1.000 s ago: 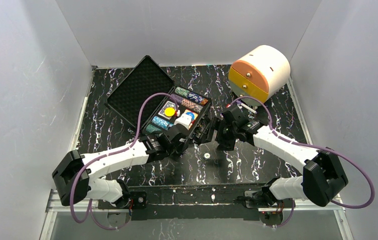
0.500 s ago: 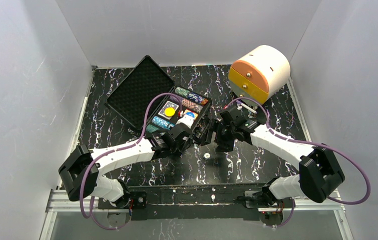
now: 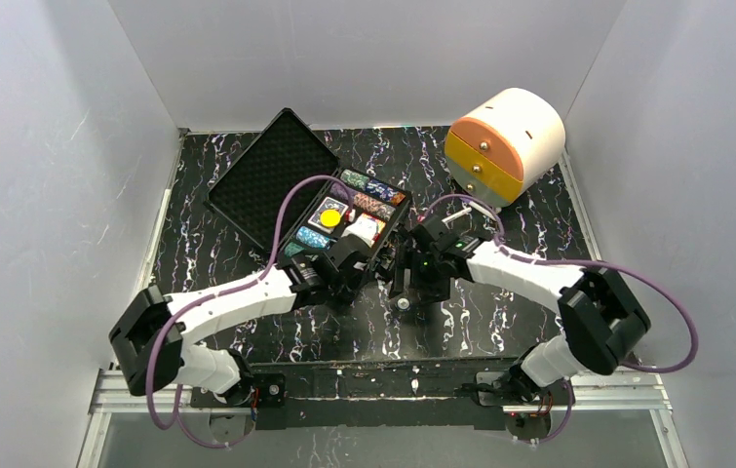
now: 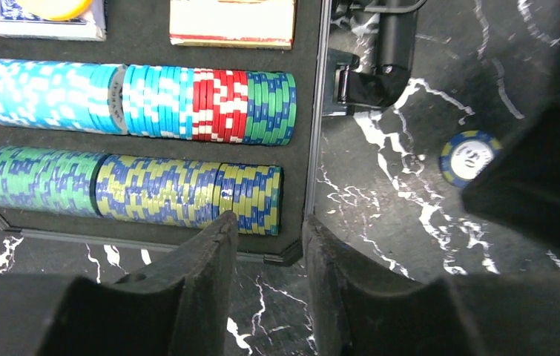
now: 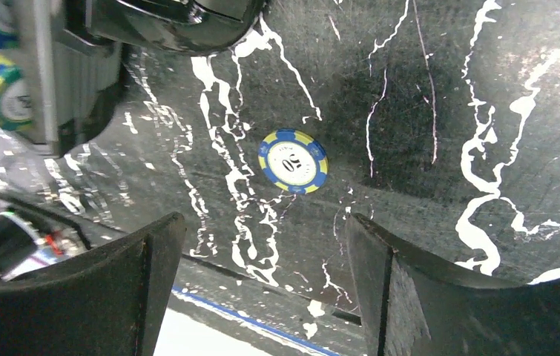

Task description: Pack up texas hold em set

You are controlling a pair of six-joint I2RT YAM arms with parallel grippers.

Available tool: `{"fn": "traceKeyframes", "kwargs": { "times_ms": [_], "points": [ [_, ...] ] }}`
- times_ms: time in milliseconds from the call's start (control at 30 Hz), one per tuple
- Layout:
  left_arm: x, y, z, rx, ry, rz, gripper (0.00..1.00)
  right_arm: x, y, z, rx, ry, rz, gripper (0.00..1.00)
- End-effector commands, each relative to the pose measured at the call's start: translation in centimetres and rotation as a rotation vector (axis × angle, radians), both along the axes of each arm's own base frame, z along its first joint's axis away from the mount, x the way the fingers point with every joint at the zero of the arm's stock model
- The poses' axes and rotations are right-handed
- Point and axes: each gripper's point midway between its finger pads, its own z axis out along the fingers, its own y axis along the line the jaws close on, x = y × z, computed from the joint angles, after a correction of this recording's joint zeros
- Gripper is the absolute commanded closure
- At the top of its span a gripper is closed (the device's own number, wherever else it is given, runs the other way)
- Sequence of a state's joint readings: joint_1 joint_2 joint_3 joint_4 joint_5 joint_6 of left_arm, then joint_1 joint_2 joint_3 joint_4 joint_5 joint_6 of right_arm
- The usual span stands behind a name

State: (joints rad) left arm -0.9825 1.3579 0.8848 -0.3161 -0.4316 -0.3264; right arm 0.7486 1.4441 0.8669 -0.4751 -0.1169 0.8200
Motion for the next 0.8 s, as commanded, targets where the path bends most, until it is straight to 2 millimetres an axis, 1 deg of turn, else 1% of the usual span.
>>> {"fn": "traceKeyframes", "kwargs": {
  "times_ms": [0,67,167,200,267,333,433,600,767],
  "points": [
    [0.6,-0.3,5.8,-0.154,-0.102,0.022,0.61,0.8,-0.1,-0.9,-0.155,-0.071,0.048,0.12],
    [0.7,0.2,7.5,-0.212,-0.154,0.041,0.59,1.0,0.1,-1.3,-0.225,-0.093,0.065,0.12],
    [0.8,1.7,9.8,-0.293,-0.239,0.103,0.55,1.0,0.3,-2.2,-0.329,-0.116,0.096,0.12],
    [0.8,2.2,10.5,-0.317,-0.265,0.120,0.51,1.0,0.3,-2.4,-0.363,-0.123,0.097,0.12],
    [0.7,3.2,11.2,-0.348,-0.300,0.154,0.45,1.0,0.3,-2.8,-0.413,-0.130,0.090,0.11],
    [0.6,3.9,11.7,-0.365,-0.320,0.175,0.43,1.0,0.4,-3.2,-0.440,-0.130,0.096,0.11],
    [0.4,4.3,11.7,-0.368,-0.322,0.184,0.42,1.0,-0.1,-3.7,-0.480,-0.125,0.083,0.13],
    [0.2,4.2,11.1,-0.362,-0.302,0.181,0.41,0.6,-0.7,-4.8,-0.503,-0.105,0.085,0.25],
    [0.1,3.8,10.8,-0.375,-0.285,0.177,0.40,0.7,-0.6,-5.8,-0.509,-0.100,0.099,0.32]
  ]
}}
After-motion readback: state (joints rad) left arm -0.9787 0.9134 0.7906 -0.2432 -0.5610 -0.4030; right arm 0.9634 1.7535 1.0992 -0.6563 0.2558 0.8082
